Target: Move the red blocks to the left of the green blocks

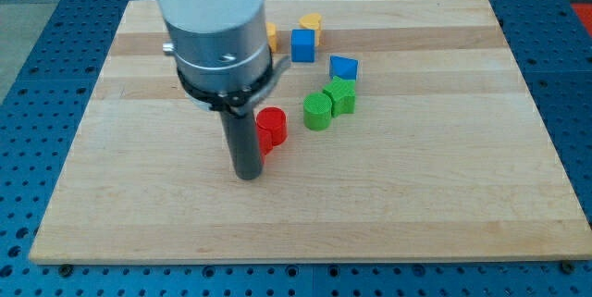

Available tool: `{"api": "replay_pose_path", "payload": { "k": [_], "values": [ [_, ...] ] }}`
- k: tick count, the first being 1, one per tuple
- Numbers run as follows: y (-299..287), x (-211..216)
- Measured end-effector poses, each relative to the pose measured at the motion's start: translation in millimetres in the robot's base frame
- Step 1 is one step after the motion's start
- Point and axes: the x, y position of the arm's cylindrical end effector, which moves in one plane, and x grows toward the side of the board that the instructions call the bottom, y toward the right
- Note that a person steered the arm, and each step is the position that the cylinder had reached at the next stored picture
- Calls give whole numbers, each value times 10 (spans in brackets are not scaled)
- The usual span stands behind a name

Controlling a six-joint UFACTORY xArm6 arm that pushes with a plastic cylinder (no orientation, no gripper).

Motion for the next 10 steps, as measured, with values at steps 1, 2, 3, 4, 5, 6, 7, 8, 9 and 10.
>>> {"api": "replay_pose_path", "payload": {
  "k": [1,2,3,4,5,6,7,8,9,10],
  "values": [
    [-39,-232],
    [-98,-471],
    [-413,-618],
    [-789,-762],
    [-1032,-852],
    [-1120,-664],
    [-951,-422],
    [-639,-198],
    [-296,-209],
    [69,-328]
  ]
}}
